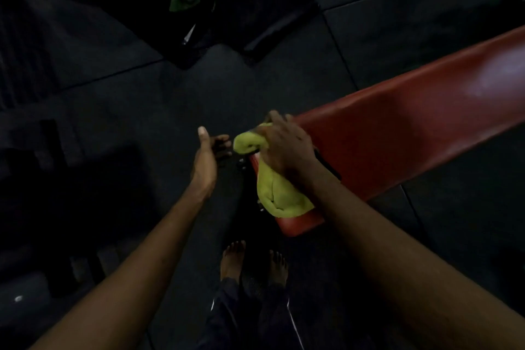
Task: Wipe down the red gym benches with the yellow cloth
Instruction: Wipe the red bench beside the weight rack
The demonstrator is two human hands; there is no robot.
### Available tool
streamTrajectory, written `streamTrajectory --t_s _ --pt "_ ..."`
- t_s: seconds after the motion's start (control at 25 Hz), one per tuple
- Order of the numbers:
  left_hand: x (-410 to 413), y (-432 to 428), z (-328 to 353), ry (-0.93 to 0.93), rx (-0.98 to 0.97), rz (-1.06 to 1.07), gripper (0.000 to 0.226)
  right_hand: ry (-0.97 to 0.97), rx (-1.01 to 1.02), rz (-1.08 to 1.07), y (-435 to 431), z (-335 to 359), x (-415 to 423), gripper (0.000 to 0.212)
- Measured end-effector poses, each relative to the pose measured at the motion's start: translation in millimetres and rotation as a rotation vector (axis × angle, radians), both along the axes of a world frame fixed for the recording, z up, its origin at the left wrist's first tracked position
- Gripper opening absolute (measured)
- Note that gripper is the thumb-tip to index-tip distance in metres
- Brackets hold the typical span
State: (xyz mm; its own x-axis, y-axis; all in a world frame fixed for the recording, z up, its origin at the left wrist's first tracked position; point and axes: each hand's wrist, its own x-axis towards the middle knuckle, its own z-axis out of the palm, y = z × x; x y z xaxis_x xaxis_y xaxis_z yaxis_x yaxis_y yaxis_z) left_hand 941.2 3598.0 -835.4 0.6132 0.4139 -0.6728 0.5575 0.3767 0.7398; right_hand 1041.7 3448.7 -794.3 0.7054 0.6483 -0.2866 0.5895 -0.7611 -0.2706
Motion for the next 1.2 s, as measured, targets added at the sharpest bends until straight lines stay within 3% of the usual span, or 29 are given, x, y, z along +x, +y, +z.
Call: streamTrajectory --t_s 0.08,0.2,0.32,0.4,0.48,0.56,0.64,0.8,0.92,1.04,1.2 --pt "11 -6 3 -0.016 -0.060 0.018 0.073 -0.017 -0.024 -0.177 -16 -5 32 0.034" --pt "18 -13 1 -0.022 -0.080 -0.183 0.075 -0.089 -0.143 -0.181 -16 -6 57 0.041" --pt "15 -13 -12 0.040 -0.033 -0.322 0.083 -0.158 -0.006 -0.255 0 -7 31 0.059" --pt "20 -13 -12 0.107 0.079 -0.402 0.076 -0.177 0.005 -0.144 1 -12 3 0.047" --pt "21 -20 -1 0.097 0.273 -0.522 0.053 -0.152 -0.038 -0.032 -10 -18 2 0.038" --pt "20 -28 7 0.020 0.437 -0.693 0.056 -0.137 -0.052 -0.037 -26 -18 31 0.036" --pt "23 -39 2 0.092 0.536 -0.817 0.070 -0.136 -0.095 -0.160 -46 -19 72 0.028" --pt "55 -70 1 0.152 0.668 -0.834 0.070 -0.107 -0.150 -0.289 -65 -26 97 0.034" --pt "63 -80 3 0.236 0.701 -0.835 0.063 -0.149 -0.105 -0.134 -54 -32 67 0.036" --pt "64 -76 5 0.273 0.692 -0.858 0.065 -0.170 -0.031 -0.028 -76 -20 95 0.031" --pt "69 -72 10 0.321 0.605 -0.956 0.069 -0.155 -0.134 -0.344 -141 -23 158 0.028"
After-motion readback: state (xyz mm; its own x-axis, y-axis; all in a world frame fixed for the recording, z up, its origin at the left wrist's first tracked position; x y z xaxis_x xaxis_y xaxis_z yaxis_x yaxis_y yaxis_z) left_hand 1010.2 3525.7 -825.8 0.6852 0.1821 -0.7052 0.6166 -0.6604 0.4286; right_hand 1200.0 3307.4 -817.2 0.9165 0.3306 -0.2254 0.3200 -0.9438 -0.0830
